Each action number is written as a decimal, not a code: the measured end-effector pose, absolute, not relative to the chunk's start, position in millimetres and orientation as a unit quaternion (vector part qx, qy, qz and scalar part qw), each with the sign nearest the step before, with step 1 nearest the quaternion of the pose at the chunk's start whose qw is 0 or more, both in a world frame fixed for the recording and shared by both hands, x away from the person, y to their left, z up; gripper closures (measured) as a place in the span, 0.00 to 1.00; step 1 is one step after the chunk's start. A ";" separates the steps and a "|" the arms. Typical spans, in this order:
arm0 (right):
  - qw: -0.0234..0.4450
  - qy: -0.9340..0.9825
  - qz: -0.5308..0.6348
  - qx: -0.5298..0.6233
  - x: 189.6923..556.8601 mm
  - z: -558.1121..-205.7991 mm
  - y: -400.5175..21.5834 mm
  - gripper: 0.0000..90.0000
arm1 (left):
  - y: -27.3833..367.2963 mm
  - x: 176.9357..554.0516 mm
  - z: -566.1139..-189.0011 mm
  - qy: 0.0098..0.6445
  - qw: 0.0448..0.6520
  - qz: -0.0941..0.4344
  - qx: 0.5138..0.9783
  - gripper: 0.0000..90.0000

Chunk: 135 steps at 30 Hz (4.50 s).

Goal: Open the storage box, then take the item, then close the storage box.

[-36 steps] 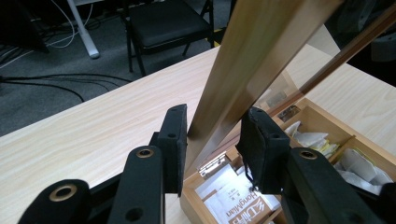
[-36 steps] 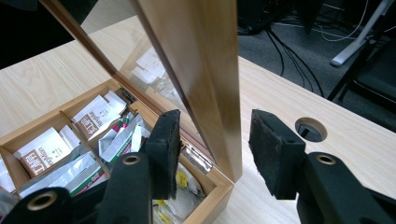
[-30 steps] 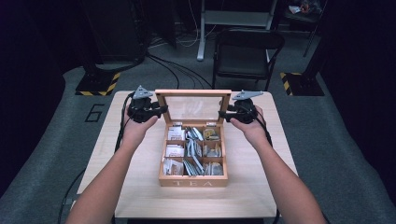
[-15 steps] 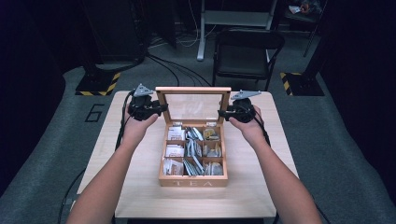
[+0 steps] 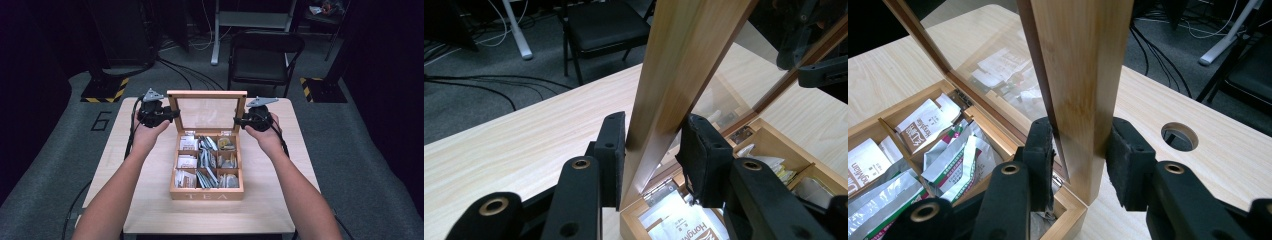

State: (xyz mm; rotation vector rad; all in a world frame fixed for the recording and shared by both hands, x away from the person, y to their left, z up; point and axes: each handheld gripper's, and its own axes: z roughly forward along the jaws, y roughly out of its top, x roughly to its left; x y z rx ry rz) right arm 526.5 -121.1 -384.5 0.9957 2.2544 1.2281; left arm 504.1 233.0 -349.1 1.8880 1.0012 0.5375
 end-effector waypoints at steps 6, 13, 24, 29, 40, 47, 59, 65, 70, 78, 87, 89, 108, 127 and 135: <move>0.185 0.798 0.443 0.364 529.1 -384.9 -121.7 0.71 | 233.6 507.5 -350.2 0.409 0.459 0.214 0.759 0.70; 0.178 0.799 0.443 0.365 533.2 -384.4 -123.0 0.72 | 236.1 508.2 -350.6 0.412 0.457 0.212 0.759 0.66; 0.167 0.798 0.438 0.379 539.2 -382.3 -122.0 0.72 | 243.6 508.5 -354.1 0.427 0.456 0.212 0.751 0.62; 0.162 0.798 0.435 0.384 542.8 -381.4 -121.6 0.72 | 246.6 508.5 -356.1 0.427 0.456 0.204 0.754 0.62; 0.157 0.789 0.439 0.400 551.7 -383.4 -121.5 0.73 | 249.0 502.1 -369.3 0.425 0.454 0.186 0.761 0.61; 0.146 0.782 0.443 0.413 560.8 -385.4 -122.1 0.73 | 252.3 496.2 -372.2 0.425 0.460 0.179 0.759 0.61; 0.144 0.773 0.442 0.432 571.0 -389.3 -120.1 0.72 | 253.3 487.8 -378.0 0.423 0.464 0.171 0.759 0.60; 0.143 0.770 0.441 0.438 573.7 -390.7 -119.5 0.72 | 254.8 484.3 -380.3 0.424 0.466 0.169 0.758 0.59; 0.141 0.768 0.442 0.442 575.9 -392.1 -119.3 0.72 | 253.2 483.9 -382.5 0.422 0.459 0.170 0.763 0.57; 0.152 0.778 0.430 0.433 571.8 -391.2 -116.8 0.65 | 249.5 485.2 -384.6 0.421 0.466 0.156 0.762 0.57; 0.161 0.778 0.424 0.434 559.0 -387.9 -118.6 0.52 | 249.2 484.2 -384.1 0.425 0.461 0.160 0.762 0.55; 0.166 0.780 0.420 0.433 552.6 -385.5 -122.1 0.52 | 250.0 483.4 -383.5 0.428 0.459 0.162 0.761 0.54; 0.152 0.799 0.434 0.388 466.7 -372.9 -134.4 0.49 | 250.8 454.6 -383.8 0.423 0.465 0.156 0.761 0.52; 0.152 0.817 0.439 0.341 407.9 -391.9 -105.8 0.60 | 266.8 429.2 -405.7 0.447 0.472 0.147 0.745 0.54; 0.147 0.837 0.430 0.304 388.7 -402.2 -86.2 0.65 | 268.5 421.3 -408.1 0.443 0.464 0.144 0.753 0.53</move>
